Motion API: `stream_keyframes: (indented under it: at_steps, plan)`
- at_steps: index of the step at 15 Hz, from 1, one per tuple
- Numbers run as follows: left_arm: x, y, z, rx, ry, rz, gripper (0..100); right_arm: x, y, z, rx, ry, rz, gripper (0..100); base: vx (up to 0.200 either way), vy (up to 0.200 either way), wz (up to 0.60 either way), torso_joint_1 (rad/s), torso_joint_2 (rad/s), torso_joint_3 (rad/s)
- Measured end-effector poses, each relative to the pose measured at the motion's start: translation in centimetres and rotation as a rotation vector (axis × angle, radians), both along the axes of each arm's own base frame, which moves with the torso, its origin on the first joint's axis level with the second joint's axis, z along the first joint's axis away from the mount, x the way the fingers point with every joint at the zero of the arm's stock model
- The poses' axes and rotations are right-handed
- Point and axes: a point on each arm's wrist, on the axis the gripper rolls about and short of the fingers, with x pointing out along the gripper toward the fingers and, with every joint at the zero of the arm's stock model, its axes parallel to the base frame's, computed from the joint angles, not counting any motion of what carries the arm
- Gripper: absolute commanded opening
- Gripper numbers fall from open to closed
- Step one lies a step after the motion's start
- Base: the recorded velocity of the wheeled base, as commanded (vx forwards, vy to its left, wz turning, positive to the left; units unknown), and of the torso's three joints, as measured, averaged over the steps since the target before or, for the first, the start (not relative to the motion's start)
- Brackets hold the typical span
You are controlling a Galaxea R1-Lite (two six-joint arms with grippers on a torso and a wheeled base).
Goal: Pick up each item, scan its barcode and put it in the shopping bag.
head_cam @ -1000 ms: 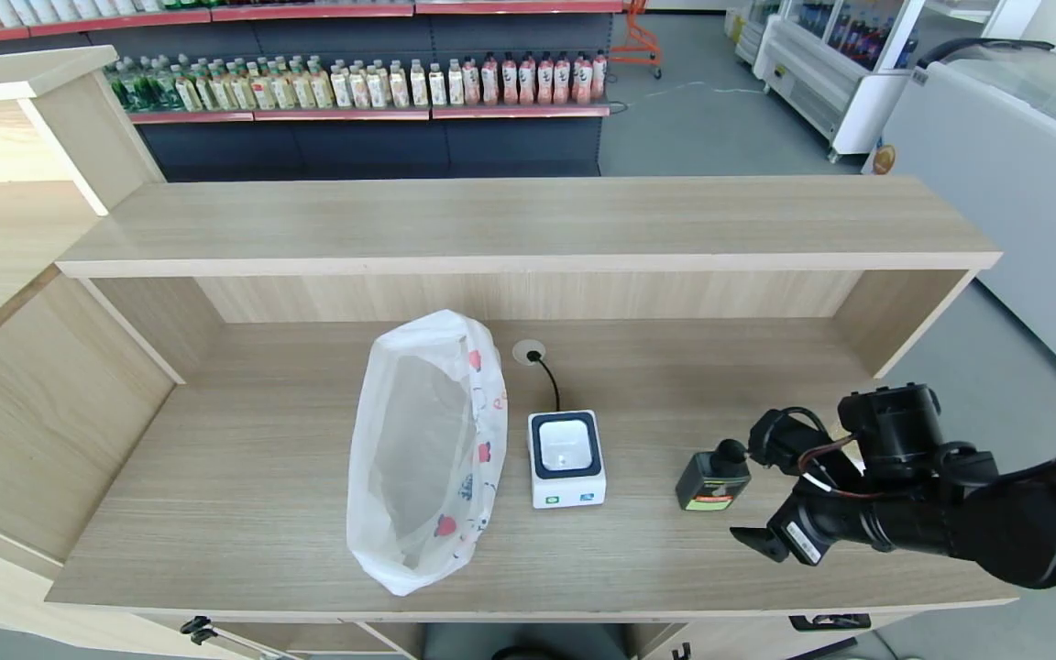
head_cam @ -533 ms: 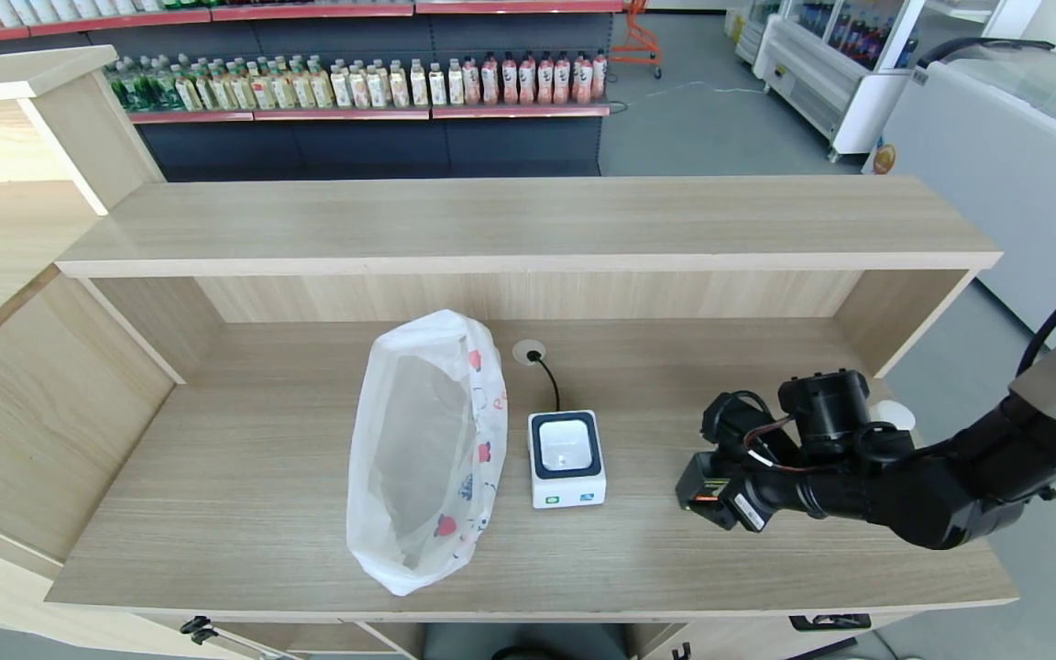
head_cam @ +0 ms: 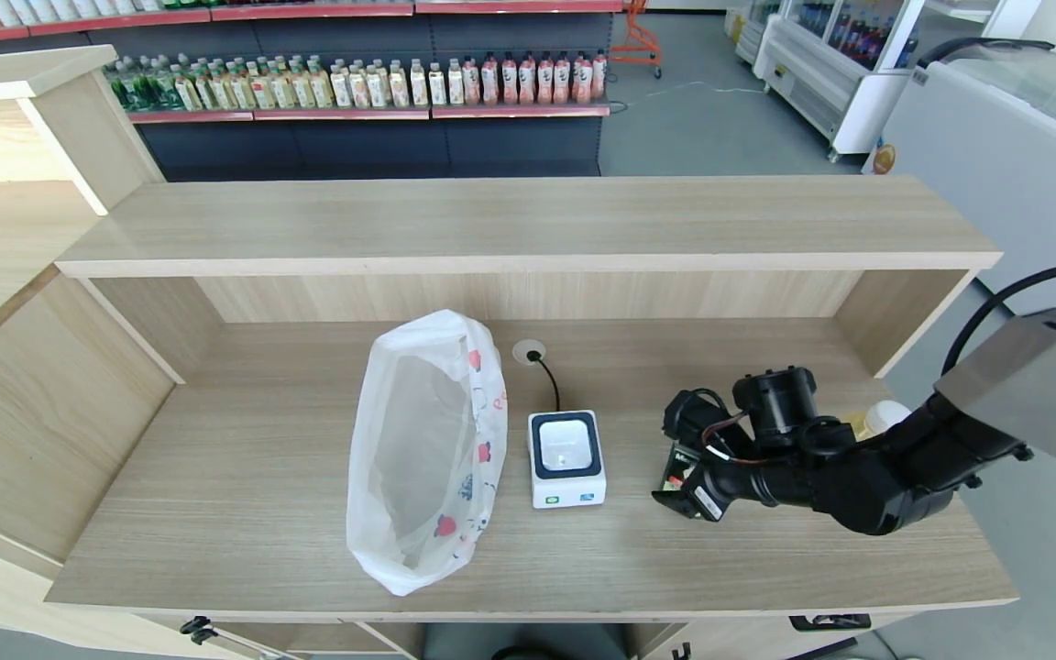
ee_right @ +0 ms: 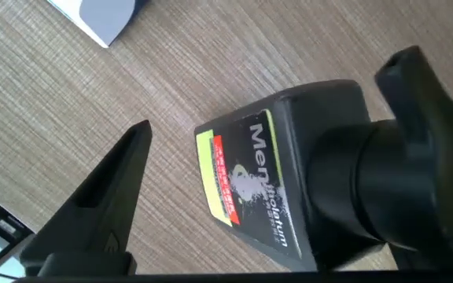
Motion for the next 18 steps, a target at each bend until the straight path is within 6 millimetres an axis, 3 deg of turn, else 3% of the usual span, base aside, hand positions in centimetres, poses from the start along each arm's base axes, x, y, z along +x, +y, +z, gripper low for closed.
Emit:
stream_keyframes:
  at_steps: [4, 9, 12, 15, 18]
  plan:
    - [0.0, 0.0, 0.0, 0.000, 0.000, -0.001, 100, -0.6, 0.8, -0.1, 0.001, 0.009, 0.018, 0, 0.000, 0.000, 0.00, 0.000, 0.00, 0.000]
    - [0.0, 0.0, 0.0, 0.000, 0.000, 0.000, 100, -2.6, -0.6, 1.0, 0.050, 0.004, -0.032, 0, 0.000, 0.000, 0.00, 0.000, 0.00, 0.000]
    - [0.0, 0.0, 0.0, 0.000, 0.000, 0.000, 100, -3.8, -2.3, 4.2, 0.169, -0.055, -0.123, 0, 0.000, 0.000, 0.00, 0.000, 0.00, 0.000]
    - [0.0, 0.0, 0.0, 0.000, 0.000, 0.000, 100, -6.9, -4.8, 7.8, 0.215, -0.157, -0.172, 0, 0.000, 0.000, 0.00, 0.000, 0.00, 0.000]
    - [0.0, 0.0, 0.0, 0.000, 0.000, 0.000, 100, -10.8, -7.8, 9.9, -0.011, -0.351, -0.088, 0, 0.000, 0.000, 0.00, 0.000, 0.00, 0.000]
